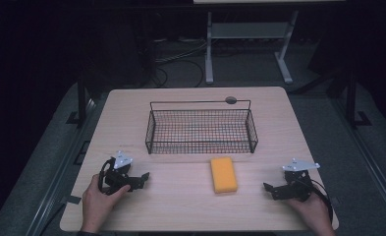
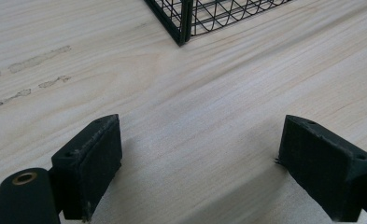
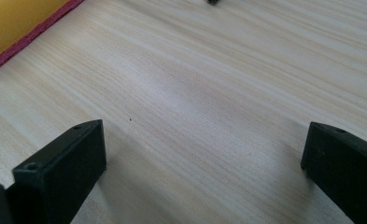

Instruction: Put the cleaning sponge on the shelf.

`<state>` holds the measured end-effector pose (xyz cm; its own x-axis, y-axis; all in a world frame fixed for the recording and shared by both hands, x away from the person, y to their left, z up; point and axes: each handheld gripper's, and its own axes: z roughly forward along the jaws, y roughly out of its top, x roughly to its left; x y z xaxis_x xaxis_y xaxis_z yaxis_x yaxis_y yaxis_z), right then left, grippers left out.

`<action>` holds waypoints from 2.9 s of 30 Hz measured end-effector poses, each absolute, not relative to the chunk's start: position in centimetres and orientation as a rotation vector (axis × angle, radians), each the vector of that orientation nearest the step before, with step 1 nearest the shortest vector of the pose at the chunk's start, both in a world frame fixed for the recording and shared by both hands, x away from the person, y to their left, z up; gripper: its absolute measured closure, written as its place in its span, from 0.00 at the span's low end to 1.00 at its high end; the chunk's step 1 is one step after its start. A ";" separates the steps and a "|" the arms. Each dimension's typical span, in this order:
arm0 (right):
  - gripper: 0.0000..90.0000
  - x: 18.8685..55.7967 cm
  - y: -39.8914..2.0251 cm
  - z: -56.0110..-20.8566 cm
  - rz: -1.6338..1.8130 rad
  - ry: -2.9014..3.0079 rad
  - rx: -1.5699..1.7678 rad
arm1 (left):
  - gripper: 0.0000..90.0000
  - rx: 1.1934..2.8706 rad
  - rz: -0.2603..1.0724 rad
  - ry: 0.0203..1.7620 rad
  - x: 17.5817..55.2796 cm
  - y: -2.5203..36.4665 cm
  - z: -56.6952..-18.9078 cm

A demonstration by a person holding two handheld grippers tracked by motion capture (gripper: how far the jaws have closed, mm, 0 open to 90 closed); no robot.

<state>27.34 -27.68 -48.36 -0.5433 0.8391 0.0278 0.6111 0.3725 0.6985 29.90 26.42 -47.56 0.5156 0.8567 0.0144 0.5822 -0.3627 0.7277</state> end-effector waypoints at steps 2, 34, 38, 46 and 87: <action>0.00 27.3 -27.7 -48.4 0.960 2.306 1.271 | 0.14 2.082 0.522 1.169 29.9 26.4 -47.6; 0.71 26.3 -25.6 -44.9 1.137 2.465 1.172 | 0.14 2.079 0.525 1.174 29.9 26.4 -47.6; 0.82 26.3 -25.2 -44.7 1.148 2.491 1.149 | 0.14 2.079 0.524 1.174 29.9 26.4 -47.6; 1.00 26.4 -24.0 -44.1 1.189 2.516 1.109 | 0.14 2.080 0.524 1.174 29.9 26.4 -47.6; 1.00 26.1 -17.7 -45.0 1.233 2.743 0.915 | 0.14 2.080 0.524 1.174 29.9 26.4 -47.6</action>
<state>26.15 -17.65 -44.99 -0.8306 0.5074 0.2296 0.5086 0.5230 0.6840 29.87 26.40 -47.56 0.5115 0.8592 0.0143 0.5839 -0.3597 0.7278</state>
